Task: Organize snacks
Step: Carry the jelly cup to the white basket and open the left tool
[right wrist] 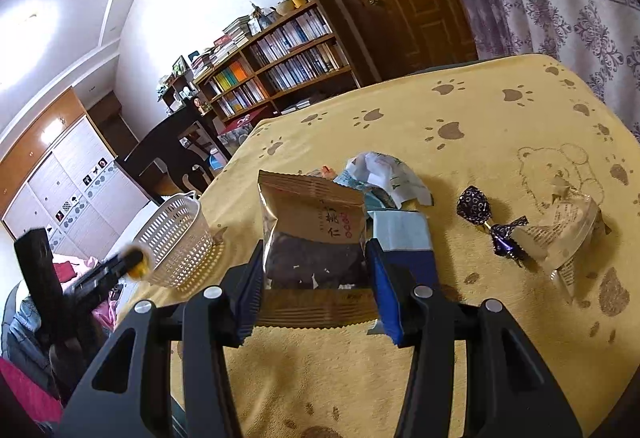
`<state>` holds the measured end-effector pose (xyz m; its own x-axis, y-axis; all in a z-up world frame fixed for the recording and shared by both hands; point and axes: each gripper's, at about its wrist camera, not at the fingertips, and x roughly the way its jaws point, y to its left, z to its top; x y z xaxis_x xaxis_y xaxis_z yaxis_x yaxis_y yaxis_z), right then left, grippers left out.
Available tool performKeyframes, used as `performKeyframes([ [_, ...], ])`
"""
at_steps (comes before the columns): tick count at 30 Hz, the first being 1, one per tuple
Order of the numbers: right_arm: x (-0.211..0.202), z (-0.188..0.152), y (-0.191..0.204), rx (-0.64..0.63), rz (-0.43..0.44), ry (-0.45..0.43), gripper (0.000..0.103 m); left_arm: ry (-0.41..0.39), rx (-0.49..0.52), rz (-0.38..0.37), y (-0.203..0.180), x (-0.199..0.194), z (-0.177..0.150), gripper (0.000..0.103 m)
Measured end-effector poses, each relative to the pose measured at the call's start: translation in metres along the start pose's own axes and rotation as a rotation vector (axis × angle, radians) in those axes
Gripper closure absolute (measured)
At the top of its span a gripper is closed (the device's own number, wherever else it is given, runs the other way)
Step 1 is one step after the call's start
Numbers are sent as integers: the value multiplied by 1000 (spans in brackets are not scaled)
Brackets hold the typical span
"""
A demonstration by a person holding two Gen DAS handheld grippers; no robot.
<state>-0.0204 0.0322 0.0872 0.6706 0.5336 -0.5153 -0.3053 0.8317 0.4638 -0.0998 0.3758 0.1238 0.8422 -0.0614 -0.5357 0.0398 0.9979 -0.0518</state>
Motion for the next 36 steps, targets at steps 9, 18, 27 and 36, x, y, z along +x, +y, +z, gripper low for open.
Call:
performKeyframes([
  [9,3,-5,10,-11,8,11,54,-15,-61,133,52,17,11,58],
  [18,10,-13,24,-30,21,36,54,-9,-116,169,78,28,7,41],
  [27,32,-9,56,-56,79,68,54,-95,-66,247,79,-4,12,18],
  [36,75,6,131,-174,135,108,54,-134,-33,352,87,-23,6,10],
])
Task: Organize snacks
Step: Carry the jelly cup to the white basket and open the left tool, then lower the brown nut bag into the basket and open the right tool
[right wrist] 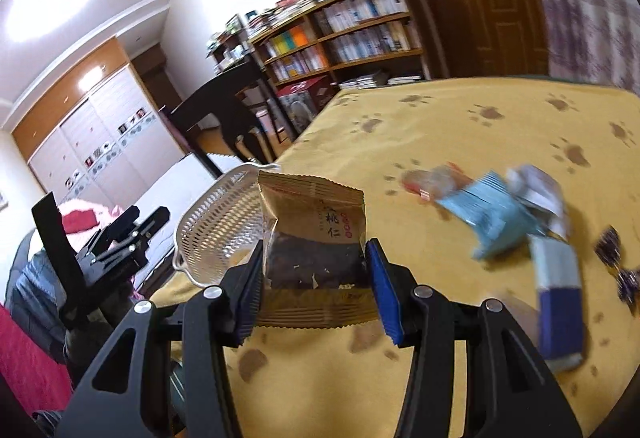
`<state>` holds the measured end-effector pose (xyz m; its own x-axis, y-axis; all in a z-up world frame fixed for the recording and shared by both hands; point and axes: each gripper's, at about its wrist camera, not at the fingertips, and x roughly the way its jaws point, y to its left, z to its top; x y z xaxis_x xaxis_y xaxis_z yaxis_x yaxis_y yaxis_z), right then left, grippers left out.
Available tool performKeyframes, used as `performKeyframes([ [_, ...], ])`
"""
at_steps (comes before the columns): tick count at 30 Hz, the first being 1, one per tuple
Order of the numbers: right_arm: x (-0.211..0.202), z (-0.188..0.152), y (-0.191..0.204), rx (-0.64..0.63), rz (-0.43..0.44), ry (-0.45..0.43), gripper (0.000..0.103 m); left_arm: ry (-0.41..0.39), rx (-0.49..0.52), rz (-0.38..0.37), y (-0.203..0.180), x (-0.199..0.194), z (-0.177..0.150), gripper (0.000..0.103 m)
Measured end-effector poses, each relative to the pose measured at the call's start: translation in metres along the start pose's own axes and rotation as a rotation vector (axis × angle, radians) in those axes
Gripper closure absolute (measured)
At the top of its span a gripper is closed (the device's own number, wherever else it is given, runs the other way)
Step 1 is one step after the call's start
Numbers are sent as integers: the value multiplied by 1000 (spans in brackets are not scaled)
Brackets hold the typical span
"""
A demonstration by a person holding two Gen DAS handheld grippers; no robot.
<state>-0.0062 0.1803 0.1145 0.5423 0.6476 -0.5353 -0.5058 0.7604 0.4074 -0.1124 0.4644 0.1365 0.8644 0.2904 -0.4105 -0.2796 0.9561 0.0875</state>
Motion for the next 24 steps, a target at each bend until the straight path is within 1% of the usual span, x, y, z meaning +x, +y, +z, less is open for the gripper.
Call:
performKeyframes([
  [3,20,10,23,-33,17,17,54,5,-18,11,5,1,-3,9],
  [7,49,21,50,-54,39,45,54,16,-8,23,4,3,-7,9],
  [12,82,27,76,-85,35,83,54,10,-10,11,5,-1,-6,8],
  [17,105,34,85,-92,14,105,53,-5,-5,32,3,-5,-6,6],
  [20,110,34,87,-102,4,104,52,0,-8,38,3,-5,-7,6],
  [22,113,33,87,-96,-1,105,48,6,-11,43,2,-4,-7,6],
  [24,114,32,85,-91,-5,105,47,9,-9,48,2,-3,-7,5],
])
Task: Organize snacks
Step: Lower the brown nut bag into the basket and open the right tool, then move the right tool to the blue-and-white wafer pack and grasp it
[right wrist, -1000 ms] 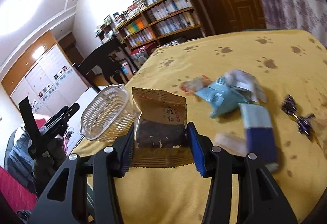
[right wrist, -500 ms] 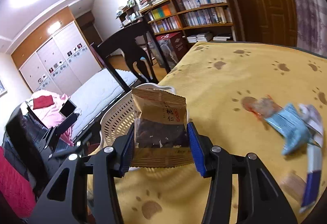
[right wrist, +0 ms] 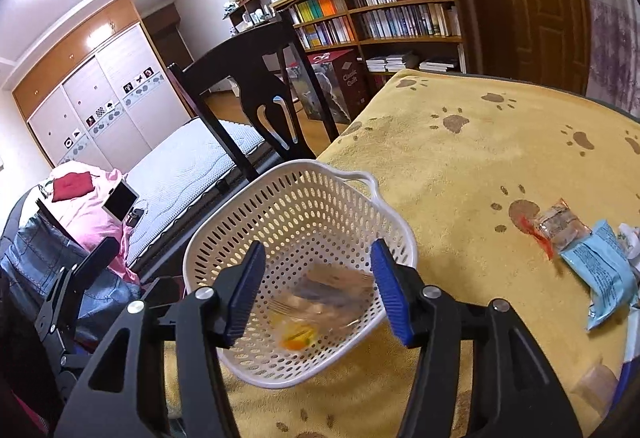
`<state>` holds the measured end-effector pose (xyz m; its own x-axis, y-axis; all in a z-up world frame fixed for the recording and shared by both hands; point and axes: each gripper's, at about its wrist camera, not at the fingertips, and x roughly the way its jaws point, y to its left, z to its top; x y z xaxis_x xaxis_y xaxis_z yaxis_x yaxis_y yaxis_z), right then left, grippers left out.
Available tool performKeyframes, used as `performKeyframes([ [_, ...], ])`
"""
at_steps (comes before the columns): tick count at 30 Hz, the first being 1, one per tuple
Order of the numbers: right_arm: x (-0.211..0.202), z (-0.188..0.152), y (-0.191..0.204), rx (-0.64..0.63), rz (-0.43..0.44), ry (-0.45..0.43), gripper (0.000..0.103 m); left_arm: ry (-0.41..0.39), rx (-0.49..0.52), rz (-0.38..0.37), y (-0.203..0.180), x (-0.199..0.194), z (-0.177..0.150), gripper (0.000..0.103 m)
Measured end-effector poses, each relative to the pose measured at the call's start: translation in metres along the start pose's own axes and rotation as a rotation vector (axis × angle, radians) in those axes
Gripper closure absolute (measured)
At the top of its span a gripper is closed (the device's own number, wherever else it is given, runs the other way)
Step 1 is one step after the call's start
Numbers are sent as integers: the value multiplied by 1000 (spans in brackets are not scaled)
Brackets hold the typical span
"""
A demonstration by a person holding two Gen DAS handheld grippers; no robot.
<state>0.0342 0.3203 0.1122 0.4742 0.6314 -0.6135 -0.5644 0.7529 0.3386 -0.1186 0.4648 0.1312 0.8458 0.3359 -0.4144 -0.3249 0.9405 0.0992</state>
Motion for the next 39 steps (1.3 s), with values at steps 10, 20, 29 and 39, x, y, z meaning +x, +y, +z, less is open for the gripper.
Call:
performKeyframes([
  [10,-9,-10,-9,25,-29,-15,47,-2,7,27,-4,-2,0,3],
  [20,-34,-29,-40,88,-112,-51,46,-9,74,-21,-31,-14,-4,3],
  [29,-64,-42,-86,166,-186,-96,41,6,150,-100,-69,-23,-9,3],
  [39,-95,-67,-141,240,-295,-122,37,25,240,-204,-121,-33,-17,3],
])
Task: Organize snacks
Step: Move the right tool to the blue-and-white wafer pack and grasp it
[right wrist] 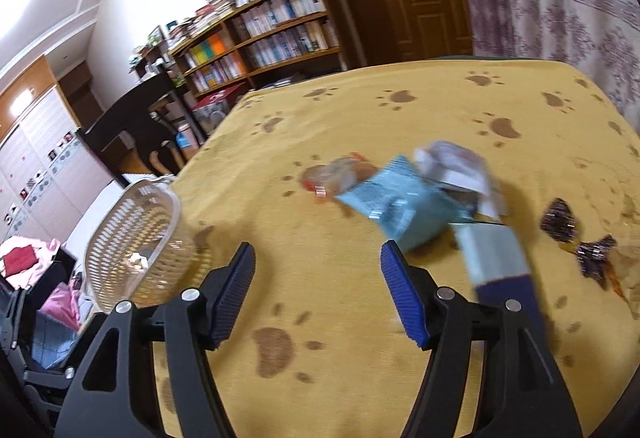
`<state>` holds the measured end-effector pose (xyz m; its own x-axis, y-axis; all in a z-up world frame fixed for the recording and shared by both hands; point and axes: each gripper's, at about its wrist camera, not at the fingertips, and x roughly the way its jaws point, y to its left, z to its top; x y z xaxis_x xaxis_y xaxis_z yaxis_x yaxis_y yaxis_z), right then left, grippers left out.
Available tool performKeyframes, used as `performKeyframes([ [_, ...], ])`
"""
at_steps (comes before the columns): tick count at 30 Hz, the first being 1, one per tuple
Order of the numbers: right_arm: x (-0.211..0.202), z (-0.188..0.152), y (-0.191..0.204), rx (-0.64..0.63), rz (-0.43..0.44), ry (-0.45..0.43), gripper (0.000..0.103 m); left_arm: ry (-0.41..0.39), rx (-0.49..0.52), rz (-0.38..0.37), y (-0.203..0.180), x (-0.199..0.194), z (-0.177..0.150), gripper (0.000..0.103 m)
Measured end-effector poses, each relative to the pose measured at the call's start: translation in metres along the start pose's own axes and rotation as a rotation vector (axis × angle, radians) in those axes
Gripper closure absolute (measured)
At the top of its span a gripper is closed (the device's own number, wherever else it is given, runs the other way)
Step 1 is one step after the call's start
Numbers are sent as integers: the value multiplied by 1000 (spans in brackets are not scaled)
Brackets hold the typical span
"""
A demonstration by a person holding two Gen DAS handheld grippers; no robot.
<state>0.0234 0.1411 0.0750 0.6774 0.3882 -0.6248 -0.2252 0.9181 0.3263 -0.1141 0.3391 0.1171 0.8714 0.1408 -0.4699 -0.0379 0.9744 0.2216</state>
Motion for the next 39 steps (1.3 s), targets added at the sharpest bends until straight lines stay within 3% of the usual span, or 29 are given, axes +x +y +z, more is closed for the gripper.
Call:
performKeyframes([
  [17,-12,-12,-75,48,-132,-17,28,8,97,-101,-63,2,12,3],
  [29,-5,-20,-84,-5,-148,24,19,22,128,-138,-87,10,15,3],
  [39,11,-22,-98,40,-154,78,18,48,138,-164,-101,24,15,3],
])
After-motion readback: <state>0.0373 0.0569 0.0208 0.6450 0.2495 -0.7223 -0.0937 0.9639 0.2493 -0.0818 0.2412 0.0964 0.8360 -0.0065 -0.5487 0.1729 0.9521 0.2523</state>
